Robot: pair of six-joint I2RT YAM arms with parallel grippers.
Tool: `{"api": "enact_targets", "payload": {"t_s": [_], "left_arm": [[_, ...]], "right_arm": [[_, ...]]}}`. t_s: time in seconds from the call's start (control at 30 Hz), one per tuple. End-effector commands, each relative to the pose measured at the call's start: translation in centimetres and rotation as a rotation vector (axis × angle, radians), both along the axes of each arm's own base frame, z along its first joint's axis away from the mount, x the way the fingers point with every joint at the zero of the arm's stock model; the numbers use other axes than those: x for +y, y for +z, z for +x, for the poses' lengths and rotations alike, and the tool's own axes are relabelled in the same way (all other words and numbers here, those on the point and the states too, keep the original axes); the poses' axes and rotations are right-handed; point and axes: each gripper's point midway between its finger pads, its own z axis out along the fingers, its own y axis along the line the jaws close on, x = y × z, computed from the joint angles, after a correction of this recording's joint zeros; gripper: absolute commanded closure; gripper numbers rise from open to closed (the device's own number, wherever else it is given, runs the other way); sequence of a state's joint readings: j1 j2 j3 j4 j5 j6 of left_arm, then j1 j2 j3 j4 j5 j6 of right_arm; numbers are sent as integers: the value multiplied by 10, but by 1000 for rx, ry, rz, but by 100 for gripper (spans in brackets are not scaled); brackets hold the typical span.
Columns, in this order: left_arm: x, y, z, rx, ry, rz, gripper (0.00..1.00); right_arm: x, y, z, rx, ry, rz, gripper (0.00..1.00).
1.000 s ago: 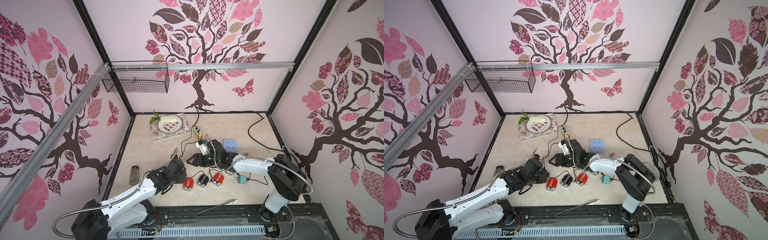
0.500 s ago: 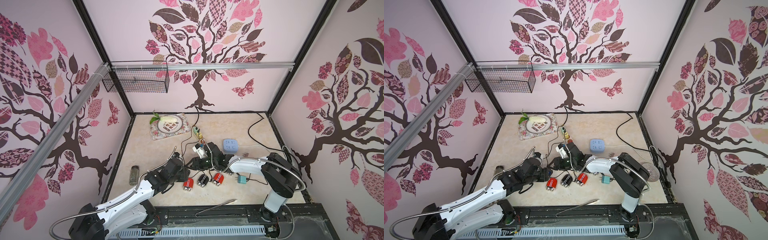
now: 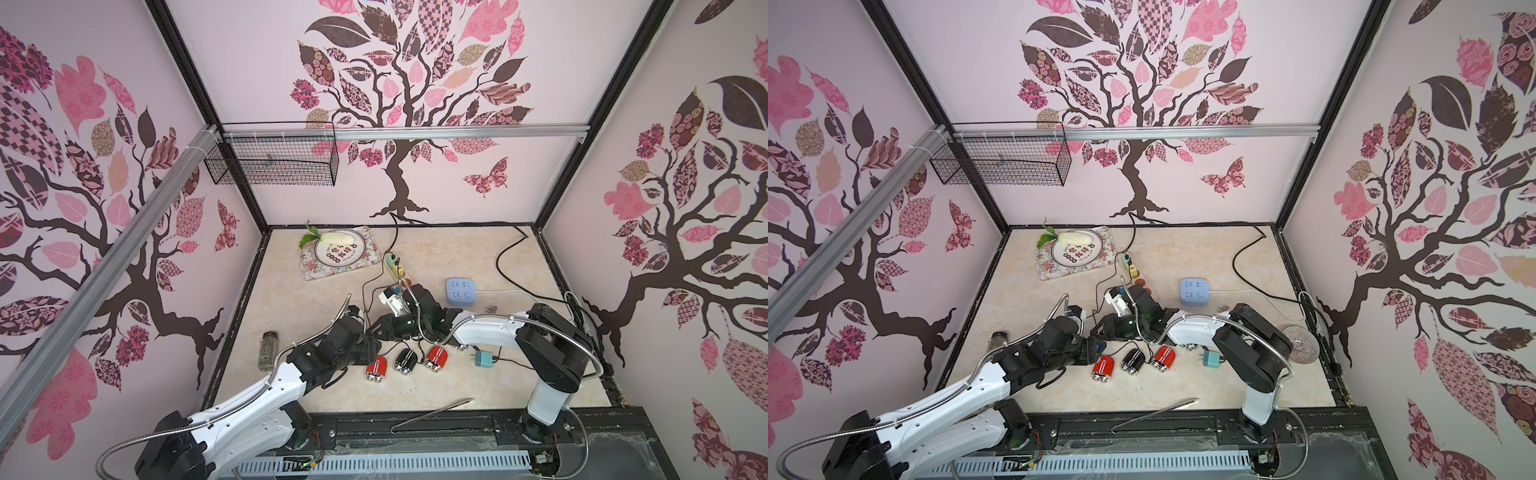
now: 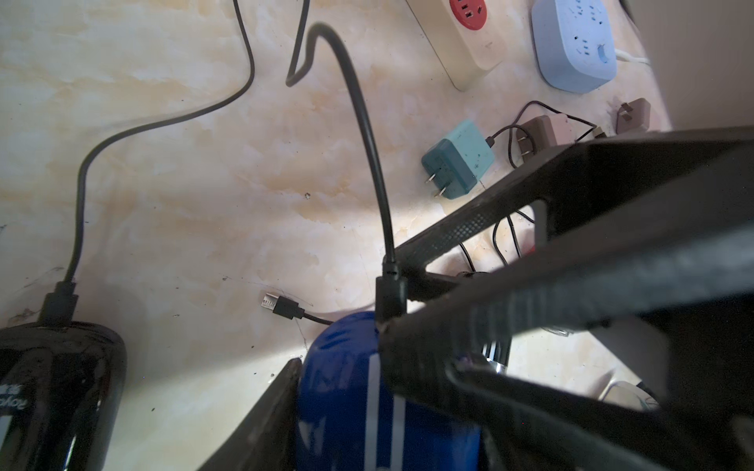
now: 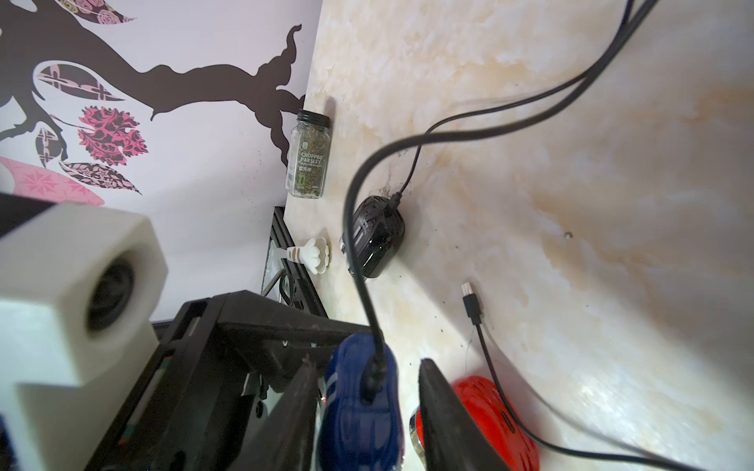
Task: Unplug the electric shaver
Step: Remove the charging cable from the electric shaver.
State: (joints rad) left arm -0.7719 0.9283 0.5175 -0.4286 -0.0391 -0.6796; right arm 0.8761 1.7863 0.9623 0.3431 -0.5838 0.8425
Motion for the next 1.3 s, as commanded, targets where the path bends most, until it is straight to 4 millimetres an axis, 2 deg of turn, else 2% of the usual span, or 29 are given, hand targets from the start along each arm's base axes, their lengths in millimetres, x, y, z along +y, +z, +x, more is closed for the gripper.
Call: {"api": "enact_targets", "payload": {"t_s": [0.0, 0.23, 0.53, 0.83, 1.27], "left_arm": [[-2, 8, 4, -46, -6, -39, 79], [-3, 10, 3, -48, -10, -50, 80], [-1, 13, 2, -52, -8, -49, 81], [4, 11, -1, -39, -7, -30, 81], [11, 4, -8, -10, -9, 2, 82]], "right_arm": [[14, 12, 2, -11, 23, 40, 61], [21, 13, -2, -11, 44, 48, 72], [19, 11, -1, -26, 43, 25, 84], [17, 14, 2, -60, 28, 9, 89], [21, 21, 14, -112, 18, -28, 90]]}}
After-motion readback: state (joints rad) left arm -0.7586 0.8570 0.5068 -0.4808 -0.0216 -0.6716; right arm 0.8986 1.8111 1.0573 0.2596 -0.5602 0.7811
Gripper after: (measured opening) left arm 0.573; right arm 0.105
